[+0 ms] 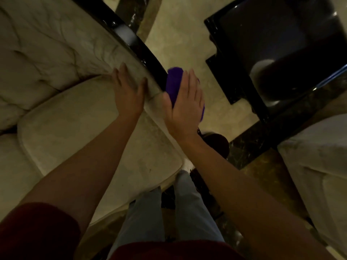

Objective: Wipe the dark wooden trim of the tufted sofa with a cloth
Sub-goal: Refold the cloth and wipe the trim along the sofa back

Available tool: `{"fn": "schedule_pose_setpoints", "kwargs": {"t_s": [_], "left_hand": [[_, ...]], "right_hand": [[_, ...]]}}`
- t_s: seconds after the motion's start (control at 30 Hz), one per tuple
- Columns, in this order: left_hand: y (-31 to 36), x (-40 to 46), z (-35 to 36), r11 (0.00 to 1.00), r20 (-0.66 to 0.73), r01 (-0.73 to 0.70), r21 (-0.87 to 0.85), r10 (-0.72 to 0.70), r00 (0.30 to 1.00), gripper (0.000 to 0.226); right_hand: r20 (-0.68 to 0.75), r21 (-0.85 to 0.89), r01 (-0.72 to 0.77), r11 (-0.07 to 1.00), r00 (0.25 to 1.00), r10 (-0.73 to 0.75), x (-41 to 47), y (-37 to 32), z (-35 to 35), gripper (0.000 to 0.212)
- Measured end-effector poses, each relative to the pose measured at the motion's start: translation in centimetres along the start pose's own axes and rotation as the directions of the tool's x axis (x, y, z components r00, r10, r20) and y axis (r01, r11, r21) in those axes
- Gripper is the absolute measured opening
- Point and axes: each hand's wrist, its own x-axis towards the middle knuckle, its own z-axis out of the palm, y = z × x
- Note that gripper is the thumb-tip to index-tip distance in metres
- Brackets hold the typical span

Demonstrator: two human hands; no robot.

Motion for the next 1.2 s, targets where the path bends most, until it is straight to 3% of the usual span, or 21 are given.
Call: {"fn": "schedule_pose_setpoints", "kwargs": {"t_s": [0.13,0.33,0.47,0.57,0.7,0.8,0.87,1.0,1.1,1.2], "left_hand": [[-1.1,-1.0,0.7,0.999,0.064,-0.016,-0.047,0.019,0.998,0.079],[-2.7,1.5,-1.6,0.988,0.134,-0.032,-0.154,0.053,0.990,0.079],[-2.8,1.5,-2.0,0.974,0.161,-0.008,-0.225,0.045,0.986,0.077],[-2.9,1.3,-1.8,0.969,0.134,0.013,-0.246,0.021,0.991,0.076],[-2.4,1.7,-2.5,0.965,0.157,0.006,-0.264,0.037,0.987,0.070],[-2.5,3.5,-3.7,0.958,0.186,0.127,-0.256,-0.081,0.979,0.059],[-2.7,4.9,-4.4,0.937,0.151,0.214,-0.275,-0.178,0.972,0.064],[-2.5,6.0,-4.2,0.875,0.121,0.262,-0.406,-0.233,0.965,0.082],[-2.6,5.7,-3.0,0.826,0.191,0.346,-0.446,-0.290,0.938,0.084],[-2.9,5.8,-2.6,0.782,0.326,0.490,-0.386,-0.382,0.865,0.080]], "right_hand": [[0.171,-0.089,-0.056,0.994,0.983,0.071,-3.5,4.0,-1.5,0.060],[0.112,-0.124,-0.152,0.981,0.980,0.166,-2.3,1.9,-1.2,0.050],[0.034,-0.179,-0.056,0.982,0.997,0.063,0.8,-1.5,0.0,0.056],[0.074,-0.249,0.052,0.967,0.997,-0.034,4.3,-4.5,1.2,0.059],[0.105,-0.027,-0.065,0.997,0.992,0.068,6.7,-7.0,1.1,0.061],[0.233,0.012,-0.005,1.000,0.973,0.003,6.4,-5.0,-1.0,0.063],[0.286,0.026,0.076,0.997,0.955,-0.080,6.6,-2.8,-2.2,0.060],[0.236,0.052,0.134,0.990,0.961,-0.143,6.9,-1.8,-1.3,0.057],[0.167,-0.048,0.229,0.972,0.962,-0.218,6.8,-2.5,0.0,0.056],[0.143,-0.187,0.286,0.940,0.954,-0.262,7.3,-3.3,1.0,0.056]]}}
